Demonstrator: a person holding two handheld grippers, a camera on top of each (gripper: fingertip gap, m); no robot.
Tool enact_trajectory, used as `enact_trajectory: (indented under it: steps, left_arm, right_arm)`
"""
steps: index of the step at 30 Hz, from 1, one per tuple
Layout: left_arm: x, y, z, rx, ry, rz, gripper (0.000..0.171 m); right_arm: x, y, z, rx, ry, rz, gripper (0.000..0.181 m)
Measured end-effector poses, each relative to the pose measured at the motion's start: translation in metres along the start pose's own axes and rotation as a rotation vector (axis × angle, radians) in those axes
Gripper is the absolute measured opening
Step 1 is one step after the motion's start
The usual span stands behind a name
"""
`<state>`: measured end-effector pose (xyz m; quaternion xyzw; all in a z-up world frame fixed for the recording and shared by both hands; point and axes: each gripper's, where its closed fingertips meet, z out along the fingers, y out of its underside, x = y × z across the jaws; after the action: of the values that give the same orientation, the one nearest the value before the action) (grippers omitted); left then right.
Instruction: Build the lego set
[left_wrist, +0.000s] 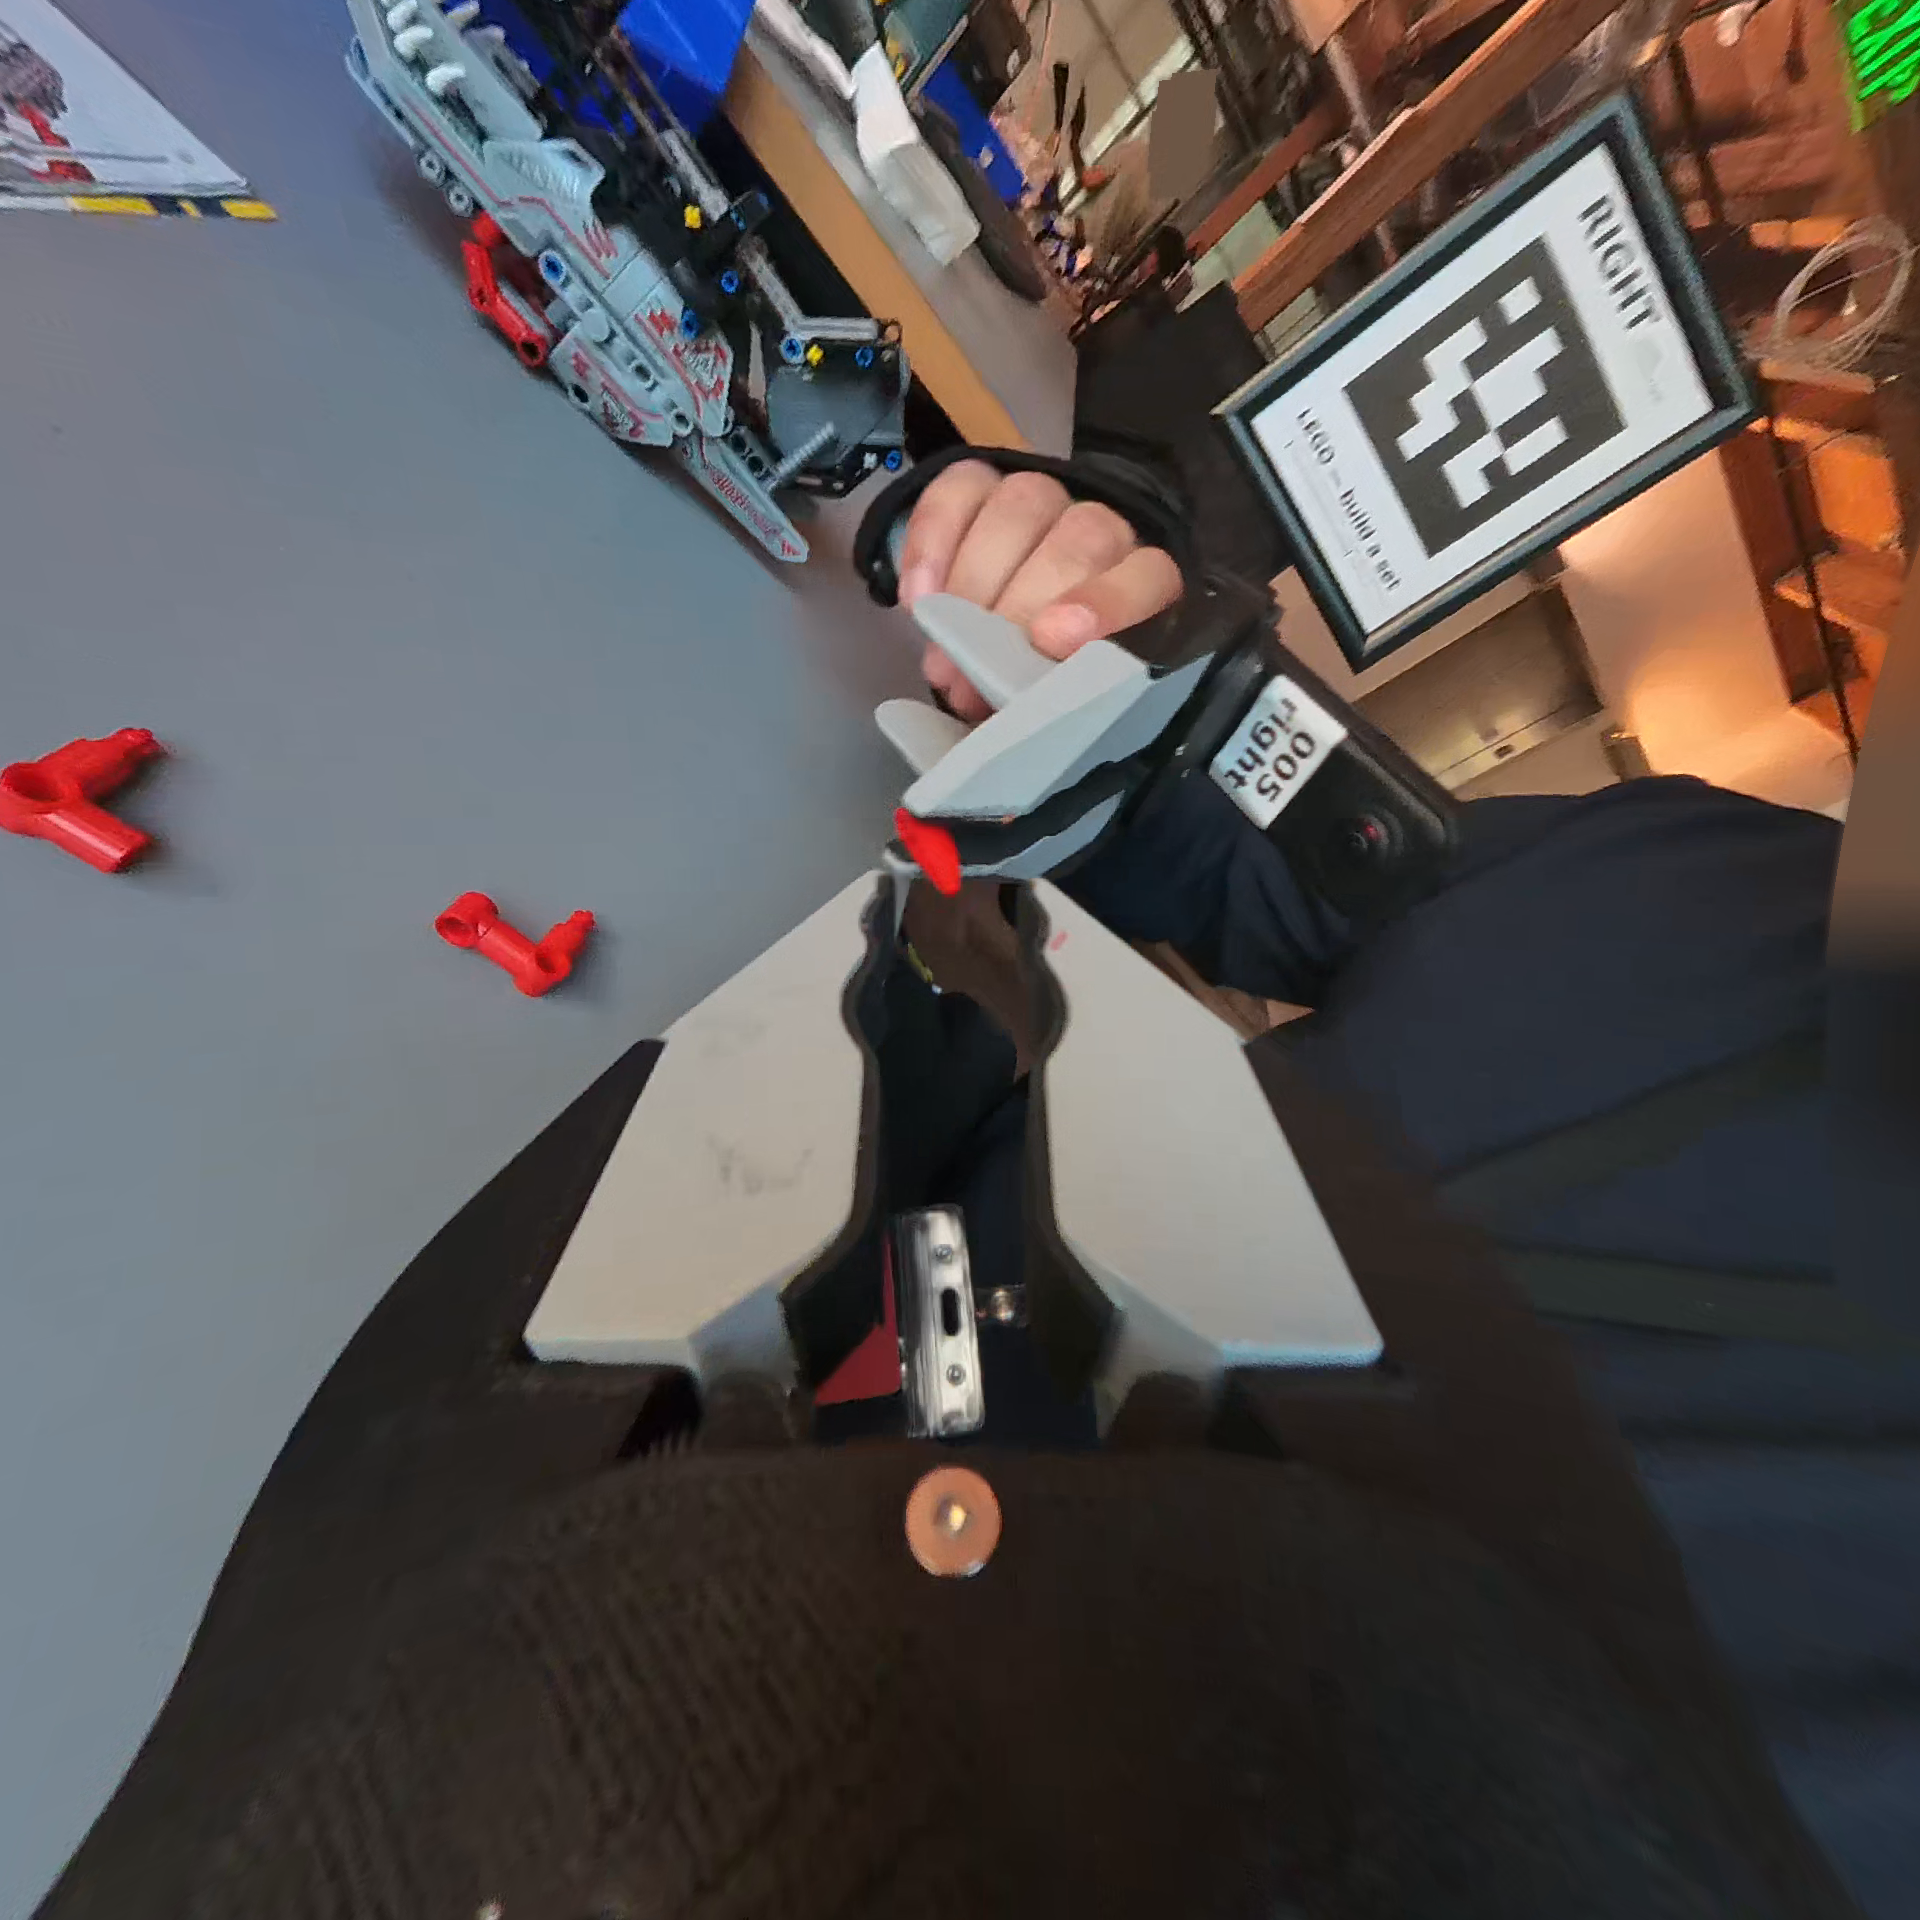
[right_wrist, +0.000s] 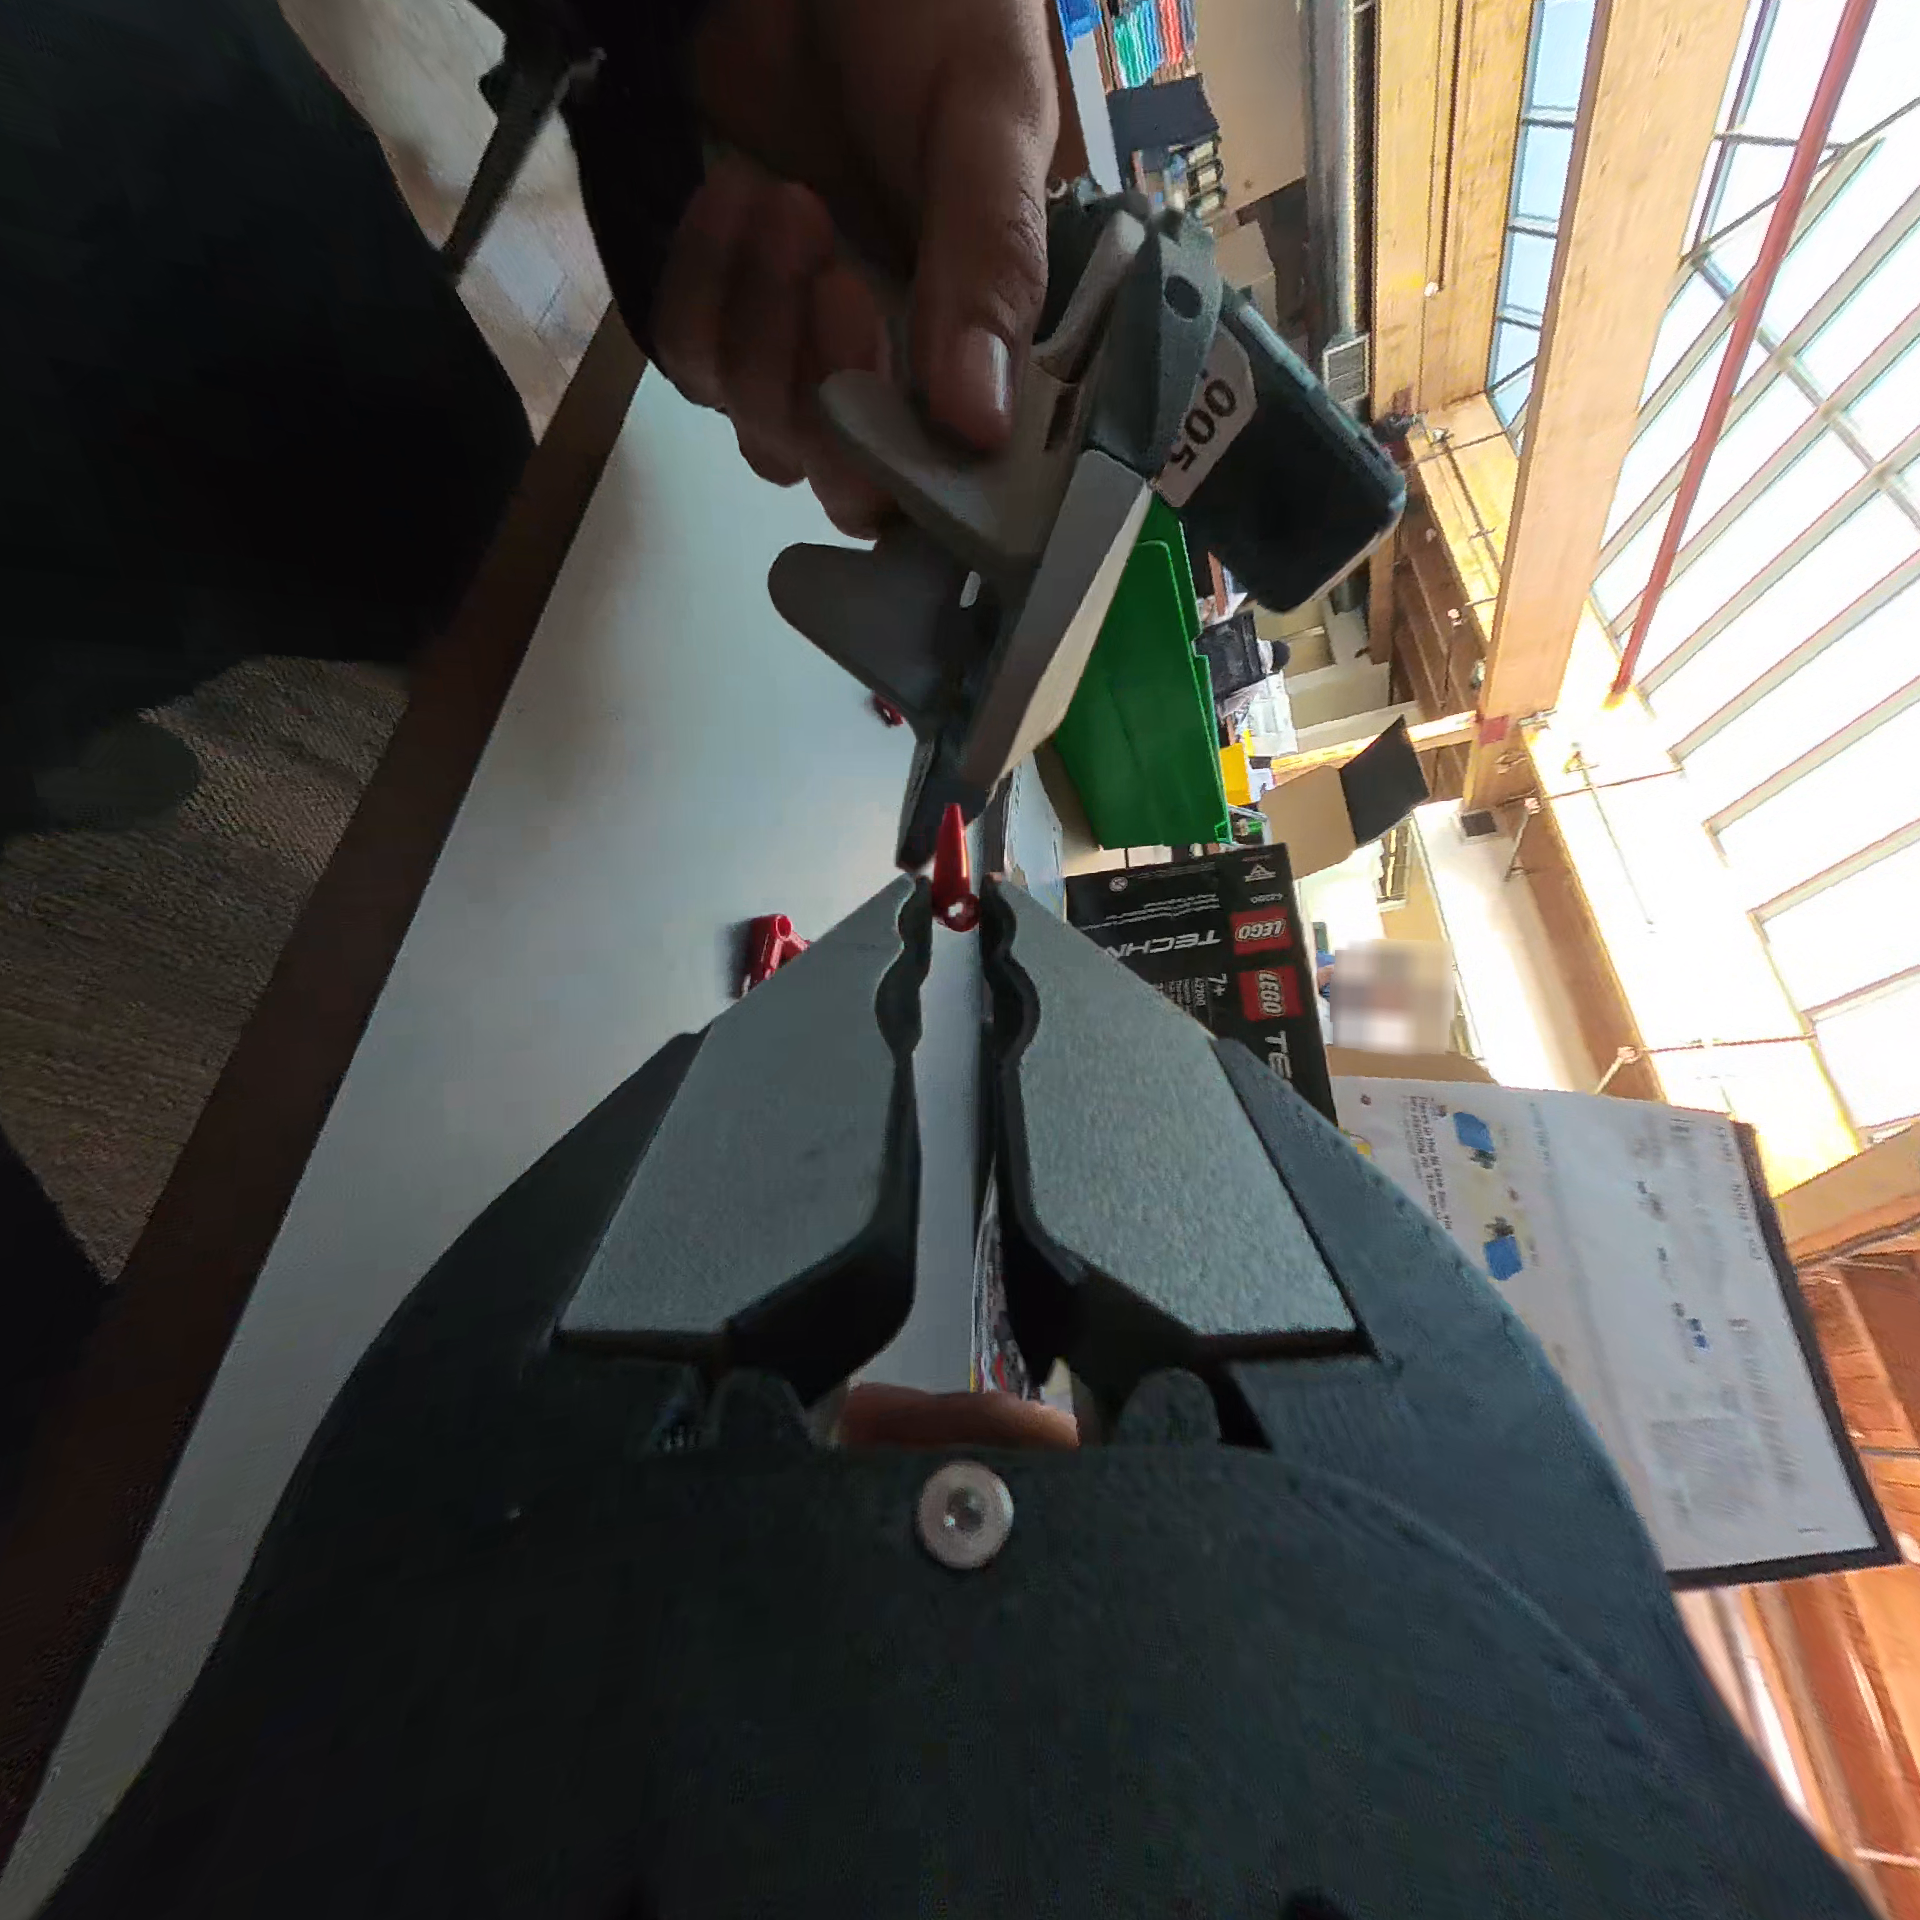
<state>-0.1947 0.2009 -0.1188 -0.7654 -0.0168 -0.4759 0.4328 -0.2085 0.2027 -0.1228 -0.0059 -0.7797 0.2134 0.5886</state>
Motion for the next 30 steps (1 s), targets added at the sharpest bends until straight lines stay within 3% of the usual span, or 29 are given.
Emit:
enact_trajectory:
  steps: [2, 4, 6, 8, 13, 15, 17, 20, 22, 24, 26, 30]
  left_arm:
    - [0.001, 0.002, 0.004, -0.015, 0.017, -0.022, 0.026]
    - [0.003, 0.003, 0.007, -0.017, 0.05, -0.042, 0.021]
    - [0.0, 0.006, 0.008, -0.029, 0.033, -0.018, 0.004]
    - [0.002, 0.005, 0.009, -0.013, 0.043, -0.027, 0.003]
    - [-0.003, -0.008, 0.009, 0.115, -0.016, 0.01, 0.002]
    - [-0.001, -0.015, 0.008, 0.197, -0.03, 0.051, 0.002]
    - [-0.005, -0.018, 0.006, 0.245, -0.097, 0.119, 0.002]
    - [-0.009, -0.021, 0.003, 0.284, -0.293, 0.366, 0.002]
    - [-0.001, -0.024, 0.004, 0.3, -0.4, 0.557, 0.002]
    - [0.008, -0.025, 0.007, 0.308, -0.468, 0.689, 0.002]
    - [0.01, -0.027, 0.009, 0.317, -0.532, 0.768, 0.002]
    - [0.011, -0.033, 0.004, 0.354, -0.652, 0.854, 0.002]
  right_arm:
    - [-0.003, -0.003, -0.002, -0.006, 0.008, -0.056, 0.004]
    - [-0.005, -0.004, -0.004, -0.017, 0.018, -0.098, 0.004]
    - [-0.005, -0.003, -0.006, -0.025, 0.022, -0.114, 0.005]
    - [-0.003, -0.003, -0.007, -0.033, 0.037, -0.111, 0.004]
    - [0.008, 0.01, -0.004, -0.095, 0.126, -0.088, 0.005]
    - [0.015, 0.036, -0.004, -0.221, 0.152, 0.058, 0.0]
    - [0.014, 0.049, -0.005, -0.249, 0.129, 0.265, 0.0]
    - [0.005, 0.07, -0.009, -0.318, 0.044, 0.757, 0.0]
    - [0.001, 0.053, -0.008, -0.173, -0.068, 1.158, 0.0]
    - [0.009, 0.022, -0.011, 0.062, -0.205, 1.474, 0.003]
    - [0.022, 0.006, -0.014, 0.226, -0.245, 1.621, 0.006]
    - [0.033, 0.001, -0.017, 0.349, -0.254, 1.761, 0.016]
